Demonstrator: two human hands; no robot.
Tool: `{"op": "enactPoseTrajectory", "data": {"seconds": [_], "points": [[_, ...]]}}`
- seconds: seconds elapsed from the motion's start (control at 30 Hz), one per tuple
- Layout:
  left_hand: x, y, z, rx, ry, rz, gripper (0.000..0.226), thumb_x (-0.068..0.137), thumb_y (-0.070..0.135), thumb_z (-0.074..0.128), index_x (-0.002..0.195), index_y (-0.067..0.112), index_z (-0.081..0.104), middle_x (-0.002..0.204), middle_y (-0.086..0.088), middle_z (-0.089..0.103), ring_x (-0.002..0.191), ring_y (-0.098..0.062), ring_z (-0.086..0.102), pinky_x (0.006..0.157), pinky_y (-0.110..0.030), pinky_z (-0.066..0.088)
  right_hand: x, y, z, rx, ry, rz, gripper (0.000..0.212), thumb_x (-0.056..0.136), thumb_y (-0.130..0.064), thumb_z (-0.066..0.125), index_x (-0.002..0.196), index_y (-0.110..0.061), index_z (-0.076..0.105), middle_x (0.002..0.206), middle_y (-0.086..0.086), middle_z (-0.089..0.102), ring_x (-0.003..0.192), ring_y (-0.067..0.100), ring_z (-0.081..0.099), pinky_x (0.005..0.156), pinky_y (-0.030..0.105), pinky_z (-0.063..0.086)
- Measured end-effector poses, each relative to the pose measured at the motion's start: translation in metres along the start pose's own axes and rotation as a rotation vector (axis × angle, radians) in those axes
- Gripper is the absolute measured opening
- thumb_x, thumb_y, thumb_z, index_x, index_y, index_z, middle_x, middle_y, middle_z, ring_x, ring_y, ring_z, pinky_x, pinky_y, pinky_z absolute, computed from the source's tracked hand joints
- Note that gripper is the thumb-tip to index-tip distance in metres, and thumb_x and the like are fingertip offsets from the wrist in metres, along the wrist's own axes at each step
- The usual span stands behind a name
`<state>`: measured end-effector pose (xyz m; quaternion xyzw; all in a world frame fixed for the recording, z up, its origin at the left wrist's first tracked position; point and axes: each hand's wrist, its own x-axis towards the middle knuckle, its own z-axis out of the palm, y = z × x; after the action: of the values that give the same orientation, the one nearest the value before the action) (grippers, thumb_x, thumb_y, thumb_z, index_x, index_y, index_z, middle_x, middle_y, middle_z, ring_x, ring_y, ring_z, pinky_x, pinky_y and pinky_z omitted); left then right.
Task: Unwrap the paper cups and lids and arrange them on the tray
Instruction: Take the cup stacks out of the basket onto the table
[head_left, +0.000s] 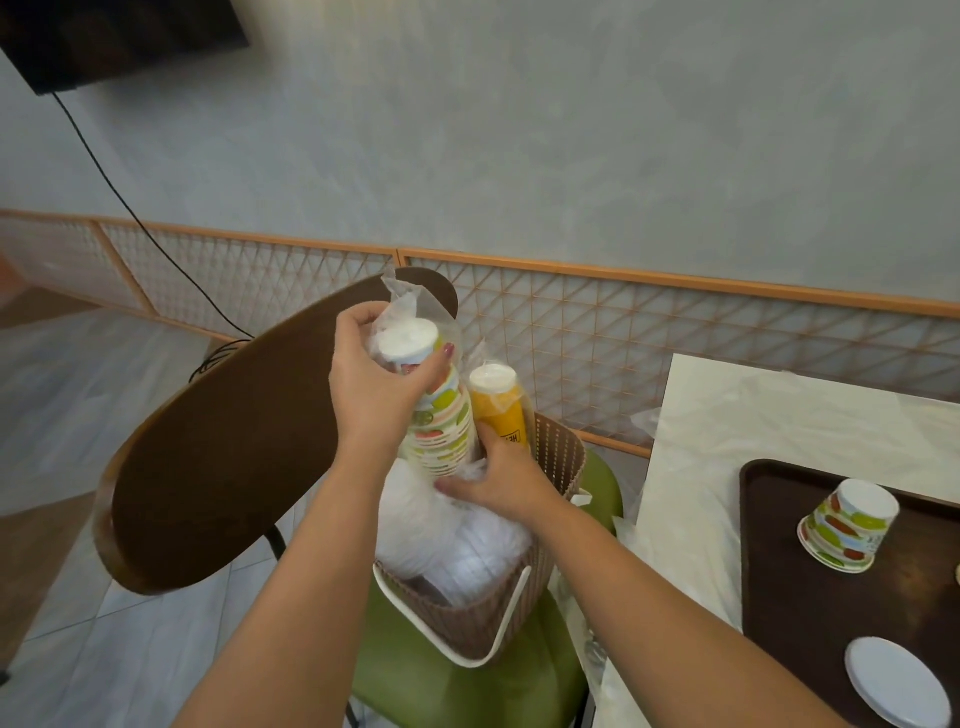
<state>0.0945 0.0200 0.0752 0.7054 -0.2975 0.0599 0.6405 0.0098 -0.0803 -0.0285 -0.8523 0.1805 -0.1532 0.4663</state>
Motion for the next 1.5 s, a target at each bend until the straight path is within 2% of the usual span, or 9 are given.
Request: {"op": "enactPoseTrajectory", "data": {"seconds": [0.07,0.2,0.57,0.77,0.97,1.07,1.2,1.33,1.5], "points": [[-0.002,-0.010,0.000,-0.050,-0.060,-0.141,0.074,0.058,0.028,0.088,0.119,0.024,0.046,0.119,0.003,0.058,0.106,-0.010,0.059,0.086,-0.028,0.052,0.001,0.001,0.001,0.003,0.002,-0.001,0.078,0.072,-0.042,0.079,0.137,-0.022,0.040,0.129,-0.001,0.059,0.116,0.017,0.056,0.098,0.036,0.045],[-0.012,-0.033,-0.002,-0.070,-0.317,-0.359,0.074,0.042,0.023,0.094,0.107,0.012,0.060,0.099,-0.002,0.071,0.092,-0.016,0.069,0.084,-0.043,0.055,0.000,0.001,0.001,0.013,0.004,-0.020,0.075,0.074,-0.041,0.077,0.137,-0.023,0.040,0.129,-0.002,0.059,0.115,0.018,0.056,0.097,0.039,0.046],[-0.013,-0.006,0.003,-0.238,-0.074,-0.217,0.046,0.063,0.009,0.084,0.097,0.025,0.057,0.097,0.007,0.069,0.093,-0.010,0.067,0.082,-0.035,0.055,0.000,-0.002,0.001,0.014,0.047,-0.045,0.082,0.069,-0.040,0.081,0.137,-0.024,0.038,0.127,-0.001,0.060,0.114,0.018,0.057,0.096,0.040,0.047],[-0.009,0.030,-0.002,-0.345,-0.074,-0.115,0.054,0.057,0.020,0.082,0.104,0.020,0.057,0.100,0.005,0.069,0.094,-0.012,0.069,0.078,-0.029,0.055,-0.003,-0.008,0.002,0.111,0.120,-0.089,0.087,0.068,-0.040,0.082,0.139,-0.028,0.033,0.131,-0.006,0.054,0.119,0.012,0.052,0.098,0.039,0.046],[-0.013,0.068,0.001,-0.446,-0.053,-0.033,0.063,0.056,0.023,0.080,0.112,0.009,0.055,0.101,0.000,0.070,0.095,-0.016,0.069,0.081,-0.032,0.056,-0.007,-0.031,-0.014,0.271,0.214,-0.162,0.084,0.065,-0.022,0.087,0.131,-0.029,0.036,0.122,-0.010,0.051,0.113,0.001,0.050,0.093,0.022,0.045],[-0.018,0.087,0.008,-0.455,-0.064,0.003,0.053,0.056,0.024,0.083,0.102,0.019,0.058,0.092,0.009,0.072,0.092,-0.012,0.070,0.081,-0.032,0.056,-0.016,-0.041,-0.027,0.284,0.281,-0.190,0.083,0.063,-0.023,0.088,0.126,-0.033,0.035,0.122,-0.006,0.053,0.112,0.007,0.053,0.090,0.022,0.048],[-0.028,0.113,0.026,-0.492,-0.102,0.062,0.059,0.056,0.029,0.085,0.107,0.021,0.057,0.104,0.001,0.070,0.099,-0.018,0.068,0.088,-0.041,0.054,-0.040,-0.047,-0.057,0.297,0.367,-0.189,0.079,0.065,-0.026,0.086,0.126,-0.032,0.036,0.122,-0.008,0.054,0.111,0.004,0.054,0.086,0.016,0.048],[-0.049,0.134,0.059,-0.600,-0.155,0.052,0.060,0.054,0.033,0.081,0.108,0.021,0.057,0.100,0.006,0.071,0.100,-0.018,0.068,0.087,-0.038,0.054,-0.076,-0.038,-0.095,0.271,0.480,-0.145,0.078,0.064,-0.028,0.087,0.119,-0.044,0.034,0.118,-0.015,0.054,0.105,-0.001,0.054,0.077,0.008,0.045],[-0.089,0.153,0.120,-0.692,-0.306,-0.052,0.068,0.051,0.039,0.080,0.112,0.020,0.056,0.102,0.008,0.071,0.099,-0.015,0.068,0.084,-0.033,0.054,-0.137,-0.004,-0.150,0.205,0.577,-0.057,0.078,0.061,-0.032,0.088,0.124,-0.031,0.043,0.120,-0.009,0.058,0.108,0.007,0.057,0.087,0.027,0.052]]}}
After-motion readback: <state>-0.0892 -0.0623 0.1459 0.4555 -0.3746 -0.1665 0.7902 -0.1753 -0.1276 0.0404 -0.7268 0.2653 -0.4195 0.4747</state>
